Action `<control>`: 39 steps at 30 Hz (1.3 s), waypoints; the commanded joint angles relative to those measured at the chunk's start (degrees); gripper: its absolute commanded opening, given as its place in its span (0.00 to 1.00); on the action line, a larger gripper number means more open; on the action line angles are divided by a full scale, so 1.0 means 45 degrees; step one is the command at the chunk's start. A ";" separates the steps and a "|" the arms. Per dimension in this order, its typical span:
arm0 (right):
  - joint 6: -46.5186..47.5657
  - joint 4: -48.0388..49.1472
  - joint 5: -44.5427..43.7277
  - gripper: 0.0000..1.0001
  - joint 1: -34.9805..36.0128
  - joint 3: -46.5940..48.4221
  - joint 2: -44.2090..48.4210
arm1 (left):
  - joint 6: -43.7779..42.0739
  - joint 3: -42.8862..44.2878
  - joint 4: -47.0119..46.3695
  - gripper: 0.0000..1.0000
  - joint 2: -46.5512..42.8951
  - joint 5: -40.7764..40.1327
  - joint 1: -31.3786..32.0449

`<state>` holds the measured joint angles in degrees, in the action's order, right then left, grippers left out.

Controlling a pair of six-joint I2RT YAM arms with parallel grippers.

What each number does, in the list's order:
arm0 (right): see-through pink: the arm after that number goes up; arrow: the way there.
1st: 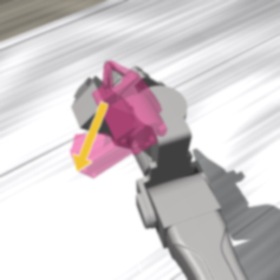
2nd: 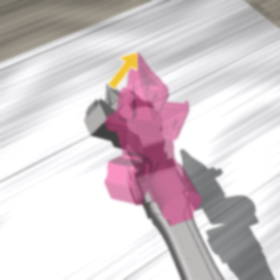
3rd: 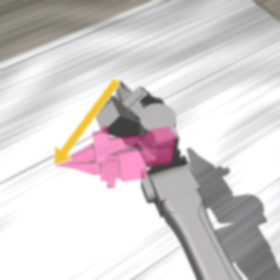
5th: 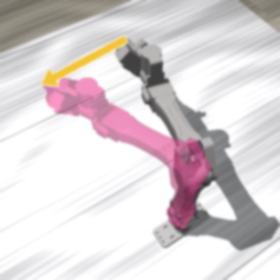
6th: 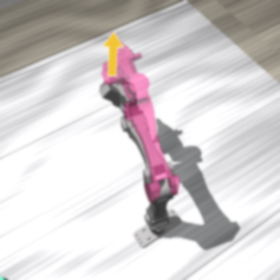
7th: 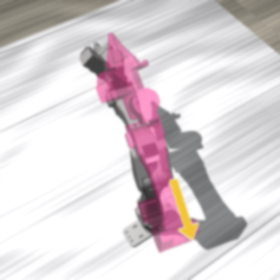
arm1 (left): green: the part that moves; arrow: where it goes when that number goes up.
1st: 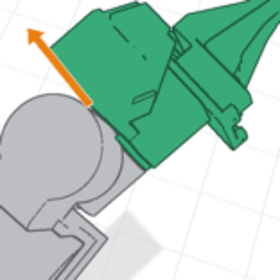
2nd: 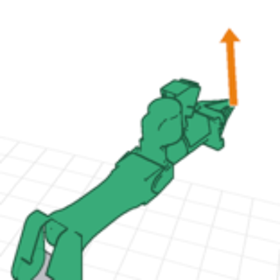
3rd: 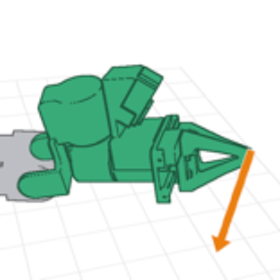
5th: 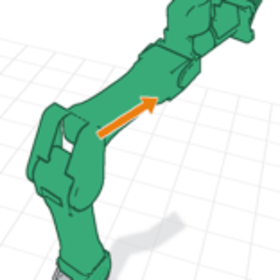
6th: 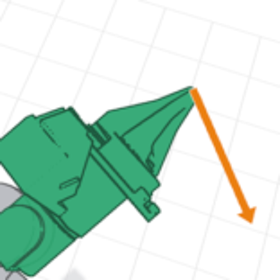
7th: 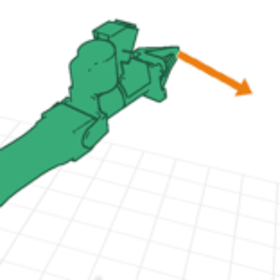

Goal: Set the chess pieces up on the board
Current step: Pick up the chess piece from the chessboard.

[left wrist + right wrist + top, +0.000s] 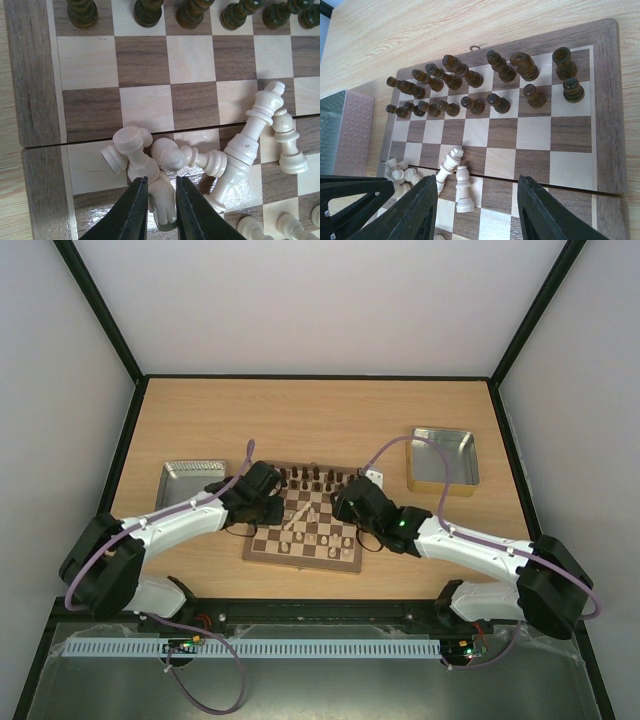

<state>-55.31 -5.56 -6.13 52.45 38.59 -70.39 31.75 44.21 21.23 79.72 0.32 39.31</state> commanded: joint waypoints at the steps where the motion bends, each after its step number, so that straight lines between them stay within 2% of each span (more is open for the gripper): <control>1: 0.0011 0.0294 -0.0273 0.43 -0.0066 -0.0225 0.0395 | -0.0102 0.0270 0.0309 0.16 0.0041 -0.0031 0.0106; 4: -0.0040 0.0294 -0.0297 0.43 -0.0072 -0.0290 0.0518 | -0.0174 0.0351 0.0390 0.09 -0.0173 0.0011 0.0230; 7: -0.0053 0.0295 -0.0298 0.43 -0.0058 -0.0300 0.0592 | -0.0327 0.0444 0.0659 0.07 -0.0543 0.0220 0.0352; 16: -0.0155 0.0480 -0.0189 0.43 -0.0057 -0.0355 0.0609 | -0.0206 0.0141 0.1972 0.08 -0.2139 0.0253 0.0386; 23: -0.0154 0.0619 -0.0010 0.43 -0.0072 -0.0333 0.0469 | 0.0532 0.0158 0.2850 0.09 -0.3021 -0.1071 0.0386; 35: -0.0151 0.0702 0.0073 0.43 -0.0072 -0.0373 0.0447 | 0.0624 0.0518 0.2309 0.09 -0.4163 -0.1019 0.0386; 39: -0.0146 0.0704 0.0073 0.42 -0.0060 -0.0409 0.0466 | 0.0766 0.0355 0.2731 0.10 -0.4353 -0.0687 0.0386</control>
<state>-55.55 -3.49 -4.89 52.45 37.63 -68.51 34.13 44.97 31.99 61.28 -3.64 40.86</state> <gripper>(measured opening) 0.426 0.103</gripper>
